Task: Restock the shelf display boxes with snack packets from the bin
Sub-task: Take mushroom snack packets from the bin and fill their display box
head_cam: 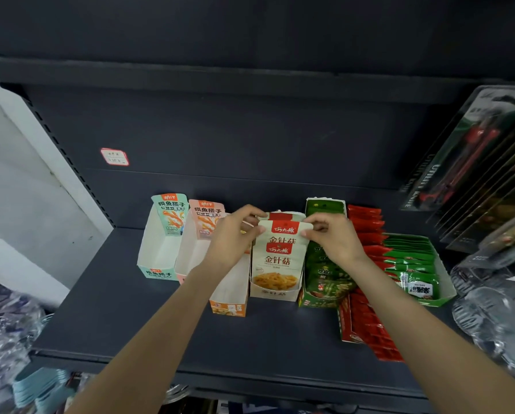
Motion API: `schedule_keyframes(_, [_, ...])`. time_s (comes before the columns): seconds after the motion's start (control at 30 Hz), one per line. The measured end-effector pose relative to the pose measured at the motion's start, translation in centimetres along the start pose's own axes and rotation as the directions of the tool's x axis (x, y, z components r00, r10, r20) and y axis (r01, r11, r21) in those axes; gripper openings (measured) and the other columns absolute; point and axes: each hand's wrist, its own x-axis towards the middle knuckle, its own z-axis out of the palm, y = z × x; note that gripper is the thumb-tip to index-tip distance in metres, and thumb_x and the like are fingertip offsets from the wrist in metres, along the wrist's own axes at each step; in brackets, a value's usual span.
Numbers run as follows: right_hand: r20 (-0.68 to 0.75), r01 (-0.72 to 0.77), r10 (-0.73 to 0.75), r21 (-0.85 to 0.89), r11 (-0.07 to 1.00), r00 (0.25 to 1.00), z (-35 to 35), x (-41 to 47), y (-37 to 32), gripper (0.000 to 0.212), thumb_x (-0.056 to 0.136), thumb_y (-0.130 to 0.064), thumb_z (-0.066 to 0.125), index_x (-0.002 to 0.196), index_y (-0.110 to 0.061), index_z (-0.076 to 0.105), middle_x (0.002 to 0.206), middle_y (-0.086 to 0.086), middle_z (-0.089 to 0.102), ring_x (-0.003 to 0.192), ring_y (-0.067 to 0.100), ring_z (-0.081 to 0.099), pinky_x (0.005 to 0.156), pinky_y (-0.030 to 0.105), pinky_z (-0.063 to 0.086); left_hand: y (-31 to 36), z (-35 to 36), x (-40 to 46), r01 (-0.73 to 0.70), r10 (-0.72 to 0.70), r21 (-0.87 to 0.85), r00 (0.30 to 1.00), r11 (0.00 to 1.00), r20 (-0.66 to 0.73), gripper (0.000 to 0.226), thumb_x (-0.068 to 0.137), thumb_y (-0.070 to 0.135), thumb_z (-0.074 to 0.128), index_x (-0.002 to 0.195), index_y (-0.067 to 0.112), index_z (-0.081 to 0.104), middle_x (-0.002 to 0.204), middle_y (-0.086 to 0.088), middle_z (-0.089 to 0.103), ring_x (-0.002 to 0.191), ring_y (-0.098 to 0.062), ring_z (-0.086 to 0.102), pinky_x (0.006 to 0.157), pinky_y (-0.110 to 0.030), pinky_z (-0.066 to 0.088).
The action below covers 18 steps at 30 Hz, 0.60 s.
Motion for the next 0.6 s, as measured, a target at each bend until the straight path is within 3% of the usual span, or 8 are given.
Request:
schedule_keyframes(0.27, [0.020,0.061,-0.060,-0.060,0.996,0.998,0.0,-0.2,-0.1,0.008,0.082,-0.010,0.071,0.086,-0.016,0.073,0.086,-0.007,0.070,0.080,-0.001,0.060,0.070,0.008,0.045,-1.2,0.5,-0.5,-0.036,0.023,0.099,0.990,0.994,0.136,0.020,0.092,0.027,0.057,0.110,0.020,0.063,0.109,0.006,0.064,0.100,-0.011,0.061,0.082,-0.030,0.056])
schedule_keyframes(0.37, [0.033,0.044,-0.042,-0.071,0.997,0.999,0.0,-0.2,0.1,0.010,0.081,-0.013,0.071,0.091,-0.015,0.072,0.086,-0.006,0.069,0.080,0.001,0.062,0.071,0.008,0.044,-1.5,0.5,-0.6,-0.081,0.037,0.174,0.969,0.981,0.246,0.032,0.086,0.037,0.063,0.113,0.022,0.062,0.116,0.005,0.064,0.101,-0.012,0.060,0.085,-0.033,0.054])
schedule_keyframes(0.43, [0.040,0.034,-0.031,-0.082,0.996,0.999,0.0,-0.2,0.1,0.014,0.081,-0.014,0.072,0.095,-0.015,0.071,0.089,-0.005,0.070,0.083,0.003,0.063,0.073,0.007,0.043,-1.6,0.4,-0.4,-0.114,0.049,0.236,0.963,0.965,0.264,0.032,0.087,0.032,0.064,0.116,0.022,0.062,0.120,0.003,0.062,0.102,-0.013,0.060,0.086,-0.034,0.054])
schedule_keyframes(0.6, [0.011,0.037,-0.036,-0.194,0.980,0.999,-0.3,-0.6,0.0,0.020,0.083,-0.019,0.070,0.103,-0.018,0.069,0.100,-0.004,0.068,0.095,0.010,0.062,0.085,0.026,0.052,-2.1,0.5,0.1,-0.107,0.056,0.292,0.982,0.950,0.178,0.025,0.093,0.023,0.056,0.116,0.018,0.062,0.122,-0.001,0.062,0.106,-0.017,0.060,0.088,-0.034,0.054])
